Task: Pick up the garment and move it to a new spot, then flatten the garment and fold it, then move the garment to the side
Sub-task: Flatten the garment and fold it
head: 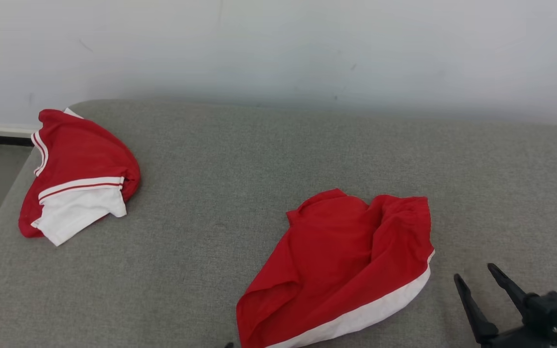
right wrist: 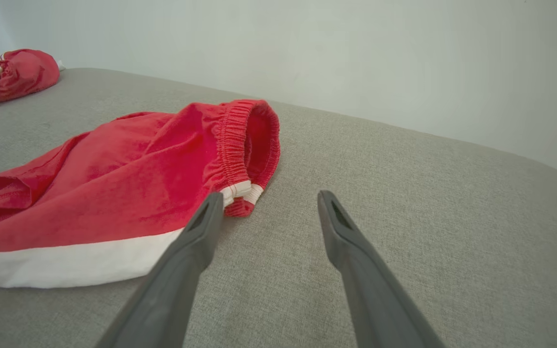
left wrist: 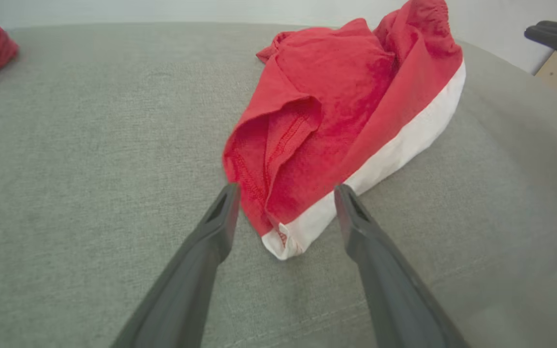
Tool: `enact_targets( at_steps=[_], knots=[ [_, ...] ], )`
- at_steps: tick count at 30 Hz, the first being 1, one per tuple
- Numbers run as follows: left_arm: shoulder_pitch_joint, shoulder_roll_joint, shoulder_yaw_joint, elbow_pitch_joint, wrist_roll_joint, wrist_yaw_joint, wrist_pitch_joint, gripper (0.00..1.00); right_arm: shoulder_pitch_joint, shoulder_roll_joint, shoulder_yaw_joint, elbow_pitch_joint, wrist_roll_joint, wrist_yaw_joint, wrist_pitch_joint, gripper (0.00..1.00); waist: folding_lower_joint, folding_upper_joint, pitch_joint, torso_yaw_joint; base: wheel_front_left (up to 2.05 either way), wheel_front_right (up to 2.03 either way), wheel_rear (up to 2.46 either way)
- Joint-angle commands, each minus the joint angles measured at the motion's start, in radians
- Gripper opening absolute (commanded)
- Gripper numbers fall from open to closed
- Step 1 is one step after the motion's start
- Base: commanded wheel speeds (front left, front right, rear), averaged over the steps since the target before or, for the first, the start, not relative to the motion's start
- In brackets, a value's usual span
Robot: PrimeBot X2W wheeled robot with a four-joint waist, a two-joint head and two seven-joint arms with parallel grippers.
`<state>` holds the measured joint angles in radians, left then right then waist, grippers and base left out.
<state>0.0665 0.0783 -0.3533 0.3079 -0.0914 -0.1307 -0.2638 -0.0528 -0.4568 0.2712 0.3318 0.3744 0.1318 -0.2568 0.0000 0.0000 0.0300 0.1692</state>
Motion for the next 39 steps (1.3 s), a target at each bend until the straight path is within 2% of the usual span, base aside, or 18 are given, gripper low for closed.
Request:
enact_targets(
  at_steps=[1, 7, 8, 20, 28, 29, 30, 31, 32, 35, 39],
  knots=[
    [-0.025, 0.009, -0.038, 0.028, -0.019, 0.002, -0.001, 1.00, -0.049, -0.027, 0.048, 0.038, 0.019, -0.002, -0.001, 1.00, 0.0000, 0.0000, 0.019, 0.011, 0.00, 0.00, 0.00],
    [-0.076, 0.015, -0.128, 0.106, -0.065, 0.002, -0.001, 1.00, -0.179, -0.102, 0.217, 0.142, 0.081, -0.002, -0.001, 1.00, 0.0000, 0.0000, 0.052, 0.030, 0.00, 0.00, 0.00],
    [-0.076, 0.015, -0.128, 0.106, -0.065, 0.002, -0.001, 1.00, -0.179, -0.102, 0.217, 0.142, 0.081, -0.002, -0.001, 1.00, 0.0000, 0.0000, 0.052, 0.030, 0.00, 0.00, 0.00],
    [-0.170, 0.011, -0.171, 0.173, -0.097, 0.002, -0.001, 1.00, -0.422, -0.275, 0.584, 0.205, 0.235, -0.002, 0.004, 1.00, 0.0000, 0.0000, 0.111, 0.071, 0.00, 0.00, 0.00],
    [-0.207, -0.008, -0.192, 0.210, -0.125, 0.002, -0.001, 1.00, -0.528, -0.319, 0.792, 0.192, 0.337, -0.002, -0.007, 1.00, 0.0000, 0.0000, 0.123, 0.095, 0.00, 0.00, 0.00],
    [-0.210, -0.010, -0.197, 0.218, -0.125, 0.002, -0.001, 0.65, -0.541, -0.323, 0.812, 0.196, 0.352, -0.002, -0.008, 1.00, 0.0000, 0.0000, 0.123, 0.097, 0.00, 0.00, 0.00],
    [-0.214, -0.012, -0.200, 0.225, -0.126, 0.002, -0.001, 0.33, -0.550, -0.323, 0.828, 0.196, 0.367, -0.002, -0.007, 0.47, 0.0000, 0.0000, 0.121, 0.099, 0.00, 0.00, 0.00],
    [-0.219, -0.013, -0.203, 0.232, -0.130, 0.002, -0.001, 0.20, -0.557, -0.321, 0.843, 0.196, 0.386, -0.002, -0.008, 0.22, 0.0000, 0.0000, 0.120, 0.100, 0.00, 0.00, 0.00],
    [-0.223, -0.016, -0.206, 0.238, -0.135, 0.002, -0.001, 0.00, -0.563, -0.322, 0.857, 0.197, 0.399, -0.002, -0.009, 0.00, 0.0000, 0.0000, 0.118, 0.100, 0.00, 0.00, 0.00],
    [-0.226, -0.019, -0.206, 0.246, -0.153, 0.002, -0.001, 0.00, -0.579, -0.323, 0.872, 0.173, 0.413, -0.002, -0.009, 0.00, 0.0000, 0.0000, 0.108, 0.095, 0.00, 0.00, 0.00],
    [-0.209, -0.023, -0.177, 0.235, -0.171, 0.002, -0.001, 0.00, -0.545, -0.319, 0.836, 0.134, 0.418, -0.002, -0.009, 0.00, 0.0000, 0.0000, 0.085, 0.076, 0.00, 0.00, 0.00]
  ],
)
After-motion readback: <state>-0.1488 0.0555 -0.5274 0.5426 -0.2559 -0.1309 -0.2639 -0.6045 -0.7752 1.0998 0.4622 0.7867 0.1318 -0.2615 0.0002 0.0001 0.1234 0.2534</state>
